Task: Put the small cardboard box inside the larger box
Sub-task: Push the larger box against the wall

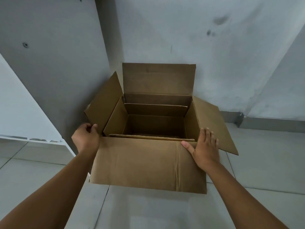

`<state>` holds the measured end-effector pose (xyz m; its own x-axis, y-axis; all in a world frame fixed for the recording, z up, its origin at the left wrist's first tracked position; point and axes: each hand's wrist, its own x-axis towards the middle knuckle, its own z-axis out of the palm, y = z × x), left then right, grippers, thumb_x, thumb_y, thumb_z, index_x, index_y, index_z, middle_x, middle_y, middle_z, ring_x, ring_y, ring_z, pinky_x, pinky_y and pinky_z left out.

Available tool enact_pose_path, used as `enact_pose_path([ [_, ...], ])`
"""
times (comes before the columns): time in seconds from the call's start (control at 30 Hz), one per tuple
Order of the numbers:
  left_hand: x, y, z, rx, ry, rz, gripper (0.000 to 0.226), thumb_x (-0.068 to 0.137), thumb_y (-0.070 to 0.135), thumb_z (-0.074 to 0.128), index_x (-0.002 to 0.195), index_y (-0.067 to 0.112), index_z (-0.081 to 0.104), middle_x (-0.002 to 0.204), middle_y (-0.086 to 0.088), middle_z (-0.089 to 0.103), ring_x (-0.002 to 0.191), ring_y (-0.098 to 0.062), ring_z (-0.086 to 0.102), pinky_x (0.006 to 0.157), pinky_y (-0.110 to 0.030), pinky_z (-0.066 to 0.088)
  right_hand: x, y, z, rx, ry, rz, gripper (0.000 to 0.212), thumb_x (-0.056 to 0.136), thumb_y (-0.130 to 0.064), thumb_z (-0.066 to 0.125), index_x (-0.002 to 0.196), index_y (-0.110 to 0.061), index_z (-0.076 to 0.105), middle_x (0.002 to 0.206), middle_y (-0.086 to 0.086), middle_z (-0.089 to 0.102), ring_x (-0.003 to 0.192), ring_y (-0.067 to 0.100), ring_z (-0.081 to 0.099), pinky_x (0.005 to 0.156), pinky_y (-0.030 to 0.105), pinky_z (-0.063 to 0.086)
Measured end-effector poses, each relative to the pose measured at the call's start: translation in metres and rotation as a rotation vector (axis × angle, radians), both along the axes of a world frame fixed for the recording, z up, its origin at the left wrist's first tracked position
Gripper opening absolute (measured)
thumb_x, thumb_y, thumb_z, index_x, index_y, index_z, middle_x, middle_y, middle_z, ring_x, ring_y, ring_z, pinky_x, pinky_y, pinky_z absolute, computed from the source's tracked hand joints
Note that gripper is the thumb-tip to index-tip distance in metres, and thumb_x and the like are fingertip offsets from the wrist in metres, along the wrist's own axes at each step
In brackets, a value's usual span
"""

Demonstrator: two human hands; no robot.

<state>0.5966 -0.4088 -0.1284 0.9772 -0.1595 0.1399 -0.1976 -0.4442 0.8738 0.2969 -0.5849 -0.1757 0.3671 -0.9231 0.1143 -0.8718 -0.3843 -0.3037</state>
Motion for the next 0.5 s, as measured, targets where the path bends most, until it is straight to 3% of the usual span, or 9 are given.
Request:
enact_pose_path([
  [0.13,0.014,-0.012,-0.002,-0.040,-0.029,0.007,0.020,0.089,0.023,0.056,0.097,0.007,0.064,0.091,-0.014,0.067,0.085,-0.031,0.063,0.078,-0.037,0.050,0.023,-0.012,-0.001,-0.022,-0.016,0.005,0.105,0.065,-0.079,0.018,0.146,-0.013,0.012,0.157,0.012,0.015,0.145,0.030,0.009,0.117,0.047,0.010],
  [0.37,0.029,-0.029,-0.011,-0.106,-0.042,0.010,0.033,0.091,0.021,0.051,0.121,0.008,0.055,0.118,-0.015,0.064,0.103,-0.025,0.059,0.082,-0.028,0.040,0.059,-0.026,-0.002,-0.012,-0.042,0.013,0.105,0.065,-0.078,0.018,0.147,-0.013,0.010,0.158,0.011,0.012,0.146,0.029,0.007,0.118,0.046,0.008],
  [0.43,0.030,-0.033,-0.016,-0.157,-0.025,-0.086,0.042,0.091,0.020,0.053,0.130,0.008,0.046,0.129,-0.013,0.058,0.111,-0.019,0.056,0.088,-0.026,0.040,0.068,-0.028,-0.002,-0.016,-0.049,0.013,0.105,0.065,-0.079,0.017,0.147,-0.012,0.011,0.158,0.012,0.013,0.145,0.029,0.008,0.118,0.046,0.007],
  [0.5,0.031,-0.034,-0.025,-0.152,-0.013,-0.188,0.060,0.090,0.024,0.053,0.143,0.012,0.027,0.146,-0.012,0.039,0.128,-0.023,0.045,0.105,-0.034,0.037,0.077,-0.031,-0.002,-0.025,-0.046,0.011,0.106,0.065,-0.079,0.017,0.146,-0.012,0.012,0.157,0.012,0.015,0.145,0.030,0.009,0.117,0.046,0.008],
])
